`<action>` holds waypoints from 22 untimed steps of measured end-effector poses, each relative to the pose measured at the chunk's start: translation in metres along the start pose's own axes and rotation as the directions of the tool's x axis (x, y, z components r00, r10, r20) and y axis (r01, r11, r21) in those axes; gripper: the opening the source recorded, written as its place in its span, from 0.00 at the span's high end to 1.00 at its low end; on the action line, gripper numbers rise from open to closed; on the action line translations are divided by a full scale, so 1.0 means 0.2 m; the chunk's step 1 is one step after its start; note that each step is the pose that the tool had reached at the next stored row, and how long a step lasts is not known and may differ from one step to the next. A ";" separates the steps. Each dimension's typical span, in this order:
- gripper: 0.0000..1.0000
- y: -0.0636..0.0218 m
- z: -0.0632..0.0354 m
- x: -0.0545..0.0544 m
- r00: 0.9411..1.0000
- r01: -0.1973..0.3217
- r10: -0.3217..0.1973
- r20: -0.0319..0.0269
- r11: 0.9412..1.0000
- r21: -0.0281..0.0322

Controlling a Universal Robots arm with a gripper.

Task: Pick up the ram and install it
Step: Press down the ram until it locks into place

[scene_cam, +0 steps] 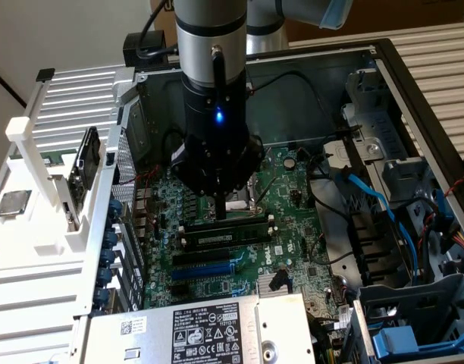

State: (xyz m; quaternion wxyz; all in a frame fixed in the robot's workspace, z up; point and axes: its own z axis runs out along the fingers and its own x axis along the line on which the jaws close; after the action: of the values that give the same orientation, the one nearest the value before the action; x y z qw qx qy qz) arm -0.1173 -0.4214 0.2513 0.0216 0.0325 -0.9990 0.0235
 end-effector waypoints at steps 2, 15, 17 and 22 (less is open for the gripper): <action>0.90 0.000 0.000 0.00 1.000 -0.023 0.023 -0.001 1.000 -0.001; 0.90 -0.001 0.000 0.00 0.994 -0.111 0.111 -0.005 0.994 -0.004; 0.90 -0.001 -0.001 -0.01 0.994 -0.111 0.111 -0.005 0.994 -0.004; 0.90 -0.001 -0.001 -0.01 0.994 -0.111 0.111 -0.005 0.994 -0.004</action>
State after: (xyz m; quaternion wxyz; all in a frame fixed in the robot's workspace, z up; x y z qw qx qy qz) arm -0.1150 -0.4214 0.2514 0.0230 -0.0232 -0.9992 0.0226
